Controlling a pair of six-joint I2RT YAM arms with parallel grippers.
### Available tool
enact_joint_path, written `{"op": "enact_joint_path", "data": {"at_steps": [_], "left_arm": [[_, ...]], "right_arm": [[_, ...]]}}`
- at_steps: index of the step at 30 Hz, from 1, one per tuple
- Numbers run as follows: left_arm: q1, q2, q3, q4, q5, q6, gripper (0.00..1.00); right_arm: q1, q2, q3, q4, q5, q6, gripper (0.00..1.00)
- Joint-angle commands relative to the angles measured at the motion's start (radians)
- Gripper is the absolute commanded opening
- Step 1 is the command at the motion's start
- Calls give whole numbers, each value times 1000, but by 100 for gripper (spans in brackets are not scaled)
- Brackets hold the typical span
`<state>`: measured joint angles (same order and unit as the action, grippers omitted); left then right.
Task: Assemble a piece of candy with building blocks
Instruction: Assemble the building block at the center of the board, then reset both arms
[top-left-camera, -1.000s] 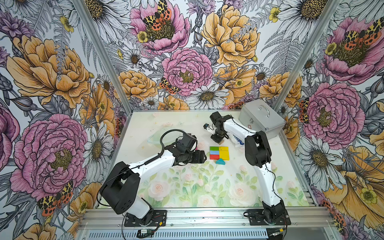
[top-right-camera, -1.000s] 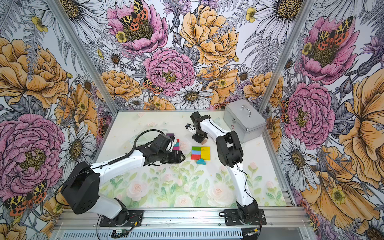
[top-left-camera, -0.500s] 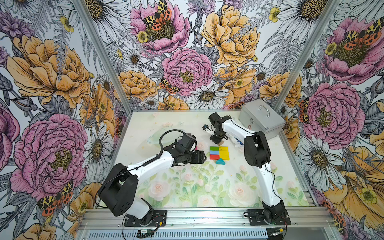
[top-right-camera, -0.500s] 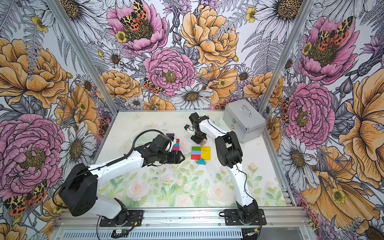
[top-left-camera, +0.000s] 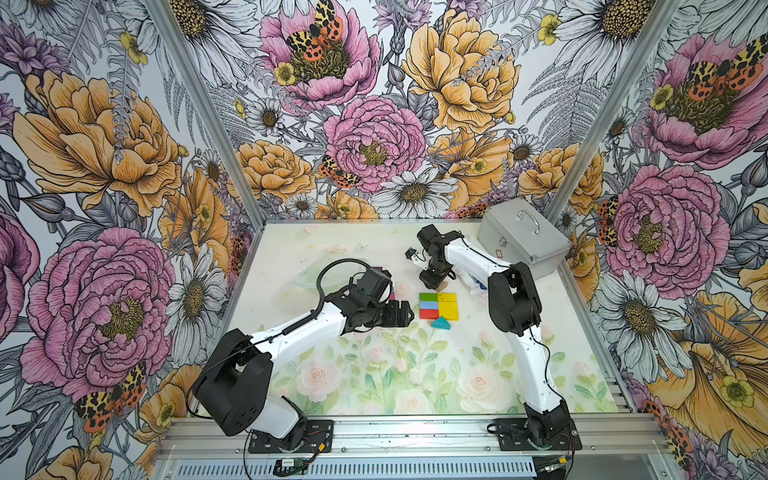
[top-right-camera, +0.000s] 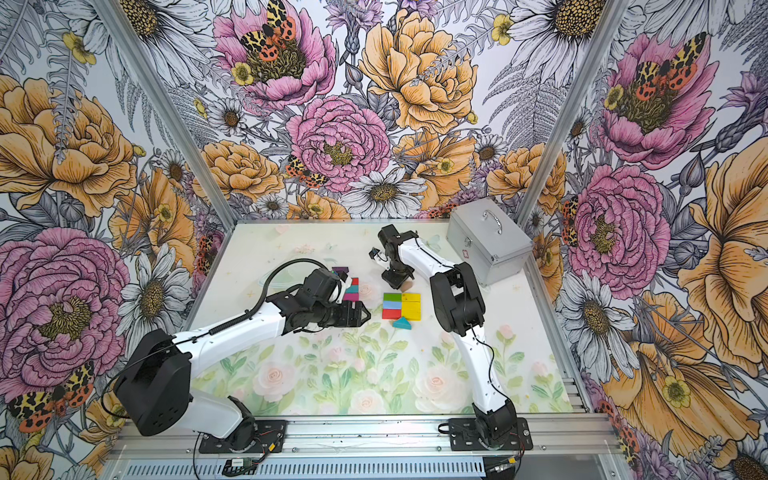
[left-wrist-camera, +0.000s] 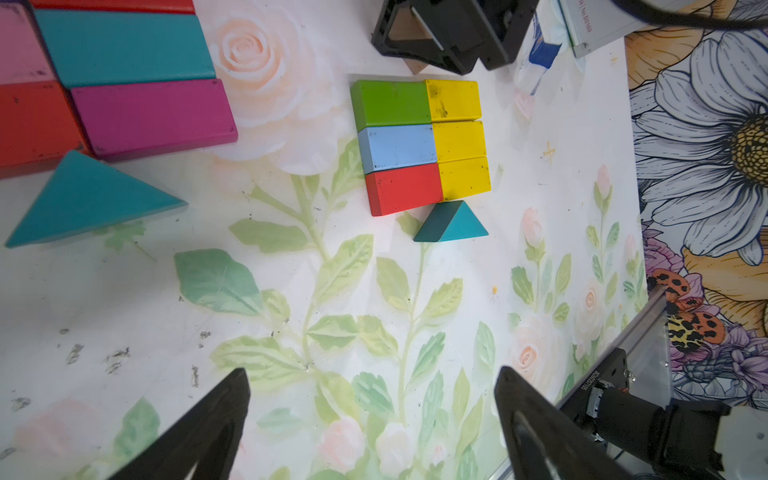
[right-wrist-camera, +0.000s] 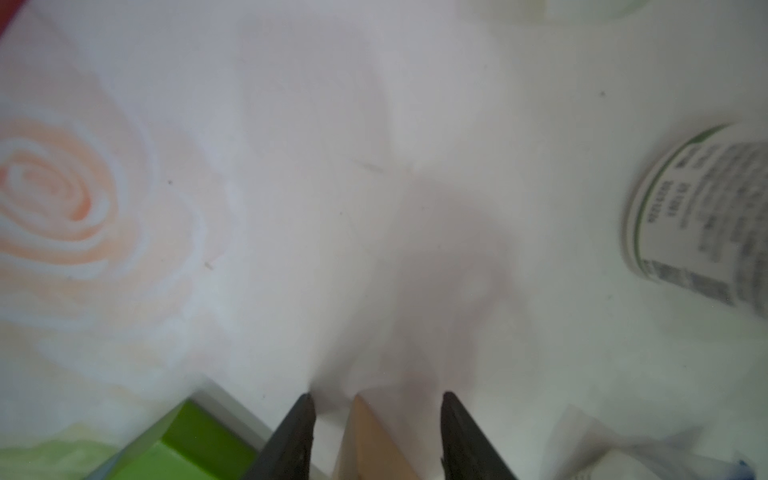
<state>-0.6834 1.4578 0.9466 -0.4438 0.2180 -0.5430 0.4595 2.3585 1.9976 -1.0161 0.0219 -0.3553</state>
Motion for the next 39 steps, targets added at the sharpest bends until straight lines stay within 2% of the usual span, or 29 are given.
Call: {"op": "enact_joint_path", "data": {"at_steps": [1, 4, 7, 11, 13, 14, 15, 18, 21, 23, 25, 26, 28, 29, 31, 33, 35, 37, 39], "left_arm": [[-4, -61, -18, 16, -9, 11, 97], [3, -123, -28, -2, -30, 28, 99], [52, -212, -23, -70, -68, 67, 99], [184, -408, -48, -77, -146, 92, 99], [229, -506, -64, -71, -248, 109, 99], [250, -562, -81, -64, -339, 97, 99], [276, -605, -113, -29, -418, 74, 99], [403, -702, -231, 152, -324, 57, 99], [444, -713, -268, 159, -347, 70, 99], [446, -710, -282, 137, -400, 128, 99], [453, -709, -308, 132, -490, 179, 99], [460, -711, -322, 132, -543, 204, 99], [469, -712, -353, 136, -650, 246, 99], [483, -707, -368, 143, -696, 268, 99], [505, -674, -405, 185, -720, 339, 99], [528, -615, -429, 197, -742, 331, 98], [556, -582, -458, 263, -730, 291, 99], [574, -571, -514, 439, -725, 301, 99], [619, -524, -556, 606, -686, 305, 99]], "right_arm": [[14, -73, 60, -1, -16, 18, 56], [32, -128, 67, 4, -39, 40, 67], [69, -244, -14, 35, -9, 61, 82], [95, -523, -292, 159, 86, 166, 91], [90, -703, -474, 237, 108, 237, 94], [90, -805, -579, 290, 119, 271, 100], [91, -903, -686, 343, 124, 292, 100], [81, -1140, -936, 458, 213, 365, 100], [31, -1284, -1095, 515, 273, 409, 100], [-34, -1351, -1173, 557, 290, 445, 100], [-108, -1415, -1287, 670, 361, 499, 100], [-145, -1446, -1358, 752, 345, 506, 100], [-204, -1493, -1482, 926, 230, 460, 100], [-215, -1508, -1545, 1025, 211, 443, 100], [-225, -1514, -1663, 1232, 172, 362, 100], [-241, -1468, -1781, 1481, 161, 324, 100], [-278, -1356, -1811, 1607, 158, 325, 100], [-291, -1276, -1771, 1611, 144, 303, 100], [-302, -1194, -1769, 1740, 155, 290, 100]]}}
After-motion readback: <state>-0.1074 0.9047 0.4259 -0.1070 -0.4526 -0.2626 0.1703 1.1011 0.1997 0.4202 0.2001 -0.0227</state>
